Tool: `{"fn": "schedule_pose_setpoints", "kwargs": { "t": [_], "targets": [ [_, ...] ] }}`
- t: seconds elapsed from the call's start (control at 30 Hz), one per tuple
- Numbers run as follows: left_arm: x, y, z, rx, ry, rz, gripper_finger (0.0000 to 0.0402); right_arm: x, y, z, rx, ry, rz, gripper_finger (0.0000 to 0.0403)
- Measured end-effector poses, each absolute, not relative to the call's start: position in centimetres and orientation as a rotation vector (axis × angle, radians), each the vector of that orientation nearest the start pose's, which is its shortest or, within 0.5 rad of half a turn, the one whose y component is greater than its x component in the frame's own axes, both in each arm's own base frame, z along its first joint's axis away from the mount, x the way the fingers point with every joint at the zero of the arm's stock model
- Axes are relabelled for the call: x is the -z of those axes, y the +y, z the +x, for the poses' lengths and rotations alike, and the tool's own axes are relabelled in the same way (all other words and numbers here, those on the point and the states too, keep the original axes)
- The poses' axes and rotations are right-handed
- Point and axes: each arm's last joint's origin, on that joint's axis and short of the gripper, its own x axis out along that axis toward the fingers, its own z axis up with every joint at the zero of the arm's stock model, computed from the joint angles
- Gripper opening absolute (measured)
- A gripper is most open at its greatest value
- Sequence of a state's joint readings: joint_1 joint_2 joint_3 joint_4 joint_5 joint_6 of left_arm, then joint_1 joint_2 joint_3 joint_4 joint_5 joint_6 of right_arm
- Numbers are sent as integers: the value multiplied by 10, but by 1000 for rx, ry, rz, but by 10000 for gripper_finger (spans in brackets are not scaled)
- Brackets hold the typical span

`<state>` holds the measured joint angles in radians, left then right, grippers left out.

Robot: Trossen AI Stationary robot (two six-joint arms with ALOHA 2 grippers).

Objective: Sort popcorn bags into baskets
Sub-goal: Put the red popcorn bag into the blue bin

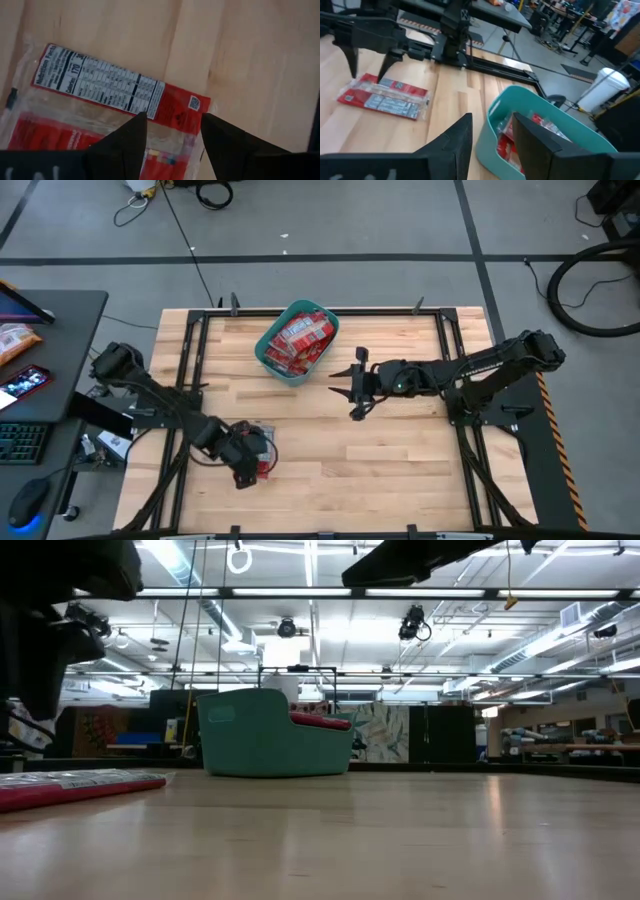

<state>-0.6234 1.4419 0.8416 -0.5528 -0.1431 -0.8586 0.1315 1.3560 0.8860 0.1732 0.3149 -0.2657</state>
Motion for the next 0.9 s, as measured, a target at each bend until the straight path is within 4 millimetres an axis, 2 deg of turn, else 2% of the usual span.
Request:
{"fn": "schedule_pose_setpoints", "kwargs": {
  "t": [0.27,0.53,0.73,0.9],
  "targets": [
    [-161,-159,204,-189,1297,-256,192,-278,24,301,64,285,-313,144],
    [-135,-159,214,-220,1323,-99,192,-267,23,298,54,220,-308,144],
    [-135,-150,237,-210,1124,53,192,-262,23,296,60,207,-268,144],
    [-143,-145,248,-137,1151,97,192,-253,24,293,57,232,-258,144]
  ]
}}
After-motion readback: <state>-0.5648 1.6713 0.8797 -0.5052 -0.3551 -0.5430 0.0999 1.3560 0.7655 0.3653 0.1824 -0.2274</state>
